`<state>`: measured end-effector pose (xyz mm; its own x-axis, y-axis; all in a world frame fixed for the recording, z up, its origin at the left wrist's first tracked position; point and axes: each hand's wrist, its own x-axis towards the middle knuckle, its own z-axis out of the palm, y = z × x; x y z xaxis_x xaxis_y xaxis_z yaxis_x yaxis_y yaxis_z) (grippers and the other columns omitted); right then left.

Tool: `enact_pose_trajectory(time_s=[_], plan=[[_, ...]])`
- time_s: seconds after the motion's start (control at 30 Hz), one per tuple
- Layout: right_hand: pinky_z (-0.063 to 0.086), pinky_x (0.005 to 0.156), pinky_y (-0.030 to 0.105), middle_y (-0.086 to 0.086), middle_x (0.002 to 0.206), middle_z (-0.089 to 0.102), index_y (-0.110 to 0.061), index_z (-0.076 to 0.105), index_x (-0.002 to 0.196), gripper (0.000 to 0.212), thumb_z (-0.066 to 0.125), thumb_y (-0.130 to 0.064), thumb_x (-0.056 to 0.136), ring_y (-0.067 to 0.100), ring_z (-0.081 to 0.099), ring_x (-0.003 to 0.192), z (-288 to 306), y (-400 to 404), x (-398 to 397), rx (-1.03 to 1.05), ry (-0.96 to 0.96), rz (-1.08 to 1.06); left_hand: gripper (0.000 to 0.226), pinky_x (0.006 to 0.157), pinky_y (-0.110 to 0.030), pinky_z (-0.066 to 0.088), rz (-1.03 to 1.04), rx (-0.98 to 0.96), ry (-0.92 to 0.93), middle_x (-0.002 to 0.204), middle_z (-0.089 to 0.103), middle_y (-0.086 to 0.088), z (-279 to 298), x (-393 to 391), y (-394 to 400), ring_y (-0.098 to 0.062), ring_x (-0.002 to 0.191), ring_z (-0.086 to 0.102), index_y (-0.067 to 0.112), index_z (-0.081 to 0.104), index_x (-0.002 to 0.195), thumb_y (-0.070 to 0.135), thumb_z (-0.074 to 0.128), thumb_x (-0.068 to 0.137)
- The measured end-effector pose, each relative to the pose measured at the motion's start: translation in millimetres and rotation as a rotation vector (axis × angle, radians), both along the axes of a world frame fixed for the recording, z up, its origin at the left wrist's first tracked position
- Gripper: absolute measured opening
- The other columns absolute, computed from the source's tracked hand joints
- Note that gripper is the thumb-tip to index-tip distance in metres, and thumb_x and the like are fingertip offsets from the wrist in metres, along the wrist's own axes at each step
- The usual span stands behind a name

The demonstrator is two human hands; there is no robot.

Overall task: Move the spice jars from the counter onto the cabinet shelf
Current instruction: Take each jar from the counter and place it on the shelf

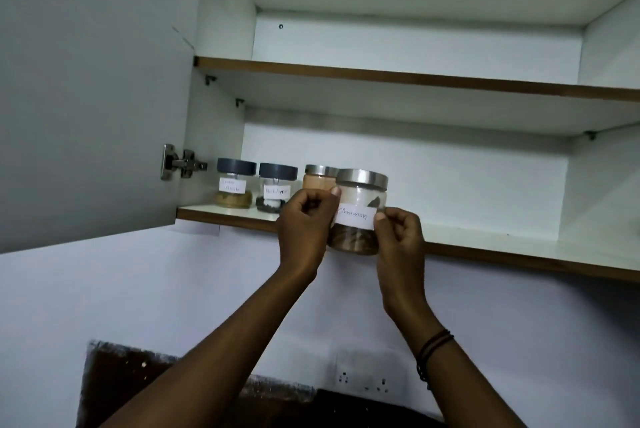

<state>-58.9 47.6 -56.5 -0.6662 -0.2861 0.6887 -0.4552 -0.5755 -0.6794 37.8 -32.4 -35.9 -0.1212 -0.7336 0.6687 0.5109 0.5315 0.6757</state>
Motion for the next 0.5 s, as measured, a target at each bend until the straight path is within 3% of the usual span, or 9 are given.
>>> enact_pose_trajectory(time_s=[0.17,0.27,0.33,0.43,0.5], plan=[[0.052,0.089,0.032,0.001,0.116,0.064,-0.017,0.062,0.116,0.025,0.053,-0.029,0.096,0.012,0.062,0.102,52,-12,-22,0.029,0.140,-0.281,0.017,0.083,-0.038,0.059,0.107,-0.117,-0.048,0.089,0.074,0.004,42,-26,-9,-0.013,0.088,0.070,0.016,0.076,0.098,0.021,0.060,0.096],[0.050,0.091,0.037,0.006,0.115,0.067,-0.013,0.065,0.113,0.026,0.045,-0.024,0.100,0.022,0.061,0.105,69,-22,-40,0.176,0.194,-0.349,0.027,0.075,-0.018,0.053,0.136,-0.130,-0.121,0.088,0.070,0.015,52,-45,-19,-0.003,0.086,0.066,0.015,0.076,0.104,0.006,0.053,0.093],[0.049,0.086,0.034,0.008,0.114,0.067,-0.011,0.066,0.112,0.027,0.042,-0.017,0.099,0.025,0.060,0.104,73,-29,-54,0.292,0.210,-0.321,0.035,0.070,-0.009,0.051,0.124,-0.131,-0.205,0.104,0.073,0.004,54,-58,-26,-0.010,0.093,0.067,0.012,0.074,0.113,-0.001,0.049,0.091],[0.051,0.091,0.037,0.010,0.119,0.066,-0.010,0.064,0.116,0.033,0.041,-0.005,0.093,0.027,0.060,0.108,72,-38,-71,0.442,0.200,-0.245,0.039,0.090,-0.033,0.058,0.087,-0.117,-0.304,0.120,0.071,-0.009,52,-74,-35,-0.021,0.106,0.066,0.009,0.069,0.122,-0.003,0.048,0.092],[0.050,0.096,0.043,0.012,0.123,0.064,-0.009,0.061,0.119,0.037,0.041,-0.001,0.089,0.030,0.059,0.112,71,-45,-78,0.514,0.206,-0.236,0.039,0.096,-0.040,0.055,0.084,-0.123,-0.367,0.126,0.068,-0.011,52,-82,-40,-0.024,0.112,0.064,0.007,0.066,0.126,-0.003,0.050,0.092]])
